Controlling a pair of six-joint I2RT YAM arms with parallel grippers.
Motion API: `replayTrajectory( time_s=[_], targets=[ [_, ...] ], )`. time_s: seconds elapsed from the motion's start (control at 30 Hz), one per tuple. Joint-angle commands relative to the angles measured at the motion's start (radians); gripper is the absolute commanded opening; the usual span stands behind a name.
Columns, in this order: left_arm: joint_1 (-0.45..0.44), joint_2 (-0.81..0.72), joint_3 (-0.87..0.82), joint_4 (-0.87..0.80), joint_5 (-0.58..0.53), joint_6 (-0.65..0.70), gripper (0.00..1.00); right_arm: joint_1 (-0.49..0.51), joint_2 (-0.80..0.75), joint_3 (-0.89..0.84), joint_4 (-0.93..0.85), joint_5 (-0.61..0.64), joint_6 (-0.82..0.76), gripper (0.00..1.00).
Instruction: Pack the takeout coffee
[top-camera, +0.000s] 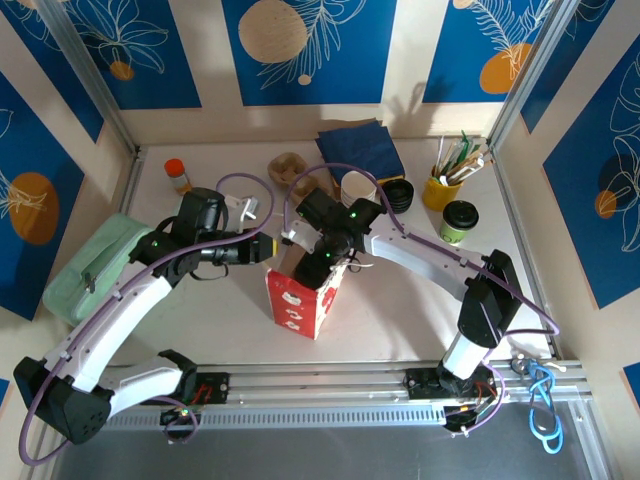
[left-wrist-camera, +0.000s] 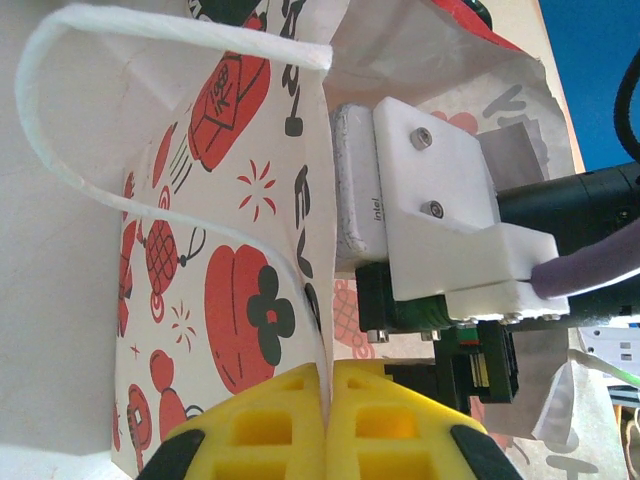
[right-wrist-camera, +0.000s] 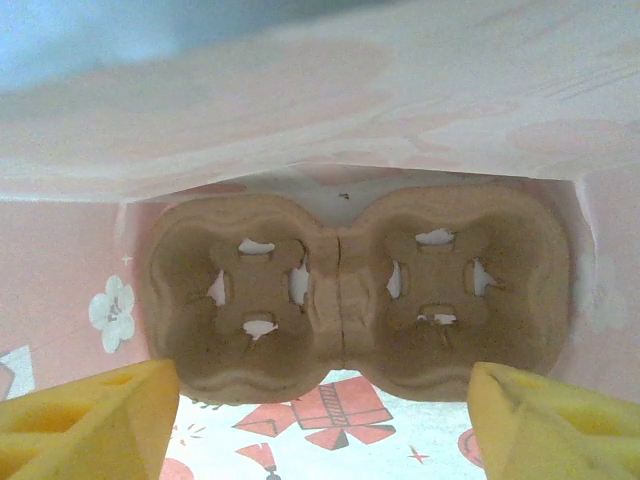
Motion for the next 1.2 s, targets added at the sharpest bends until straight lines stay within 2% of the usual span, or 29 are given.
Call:
replayTrajectory(
  time_s=[0.0,0.57,0.77,0.87,1.0,1.07,1.17],
  targets=[
    [-0.007,0.003,0.019,0.006,0.028,0.000,0.00,0.011,-0.033,0.037,-0.013,-0.014,0.019,0.78],
    [-0.014,0.002,0.011,0.019,0.026,-0.039,0.00,0.033,-0.132,0.160,-0.028,-0.055,0.157,0.80],
    [-0.016,0.001,0.004,0.013,0.011,-0.046,0.00,0.021,-0.140,0.281,-0.079,-0.015,0.289,0.80],
    [-0.016,-0.001,0.000,0.020,0.009,-0.047,0.00,0.003,-0.151,0.304,-0.087,-0.059,0.358,0.80],
    [-0.017,0.001,-0.002,0.022,0.008,-0.051,0.00,-0.009,-0.177,0.316,-0.096,-0.032,0.444,0.79],
    [-0.017,0.002,-0.001,0.019,0.002,-0.050,0.04,-0.028,-0.191,0.329,-0.118,-0.007,0.515,0.80],
    [-0.017,-0.001,0.001,0.009,-0.011,-0.048,0.19,-0.060,-0.224,0.336,-0.156,0.041,0.650,0.81]
  ],
)
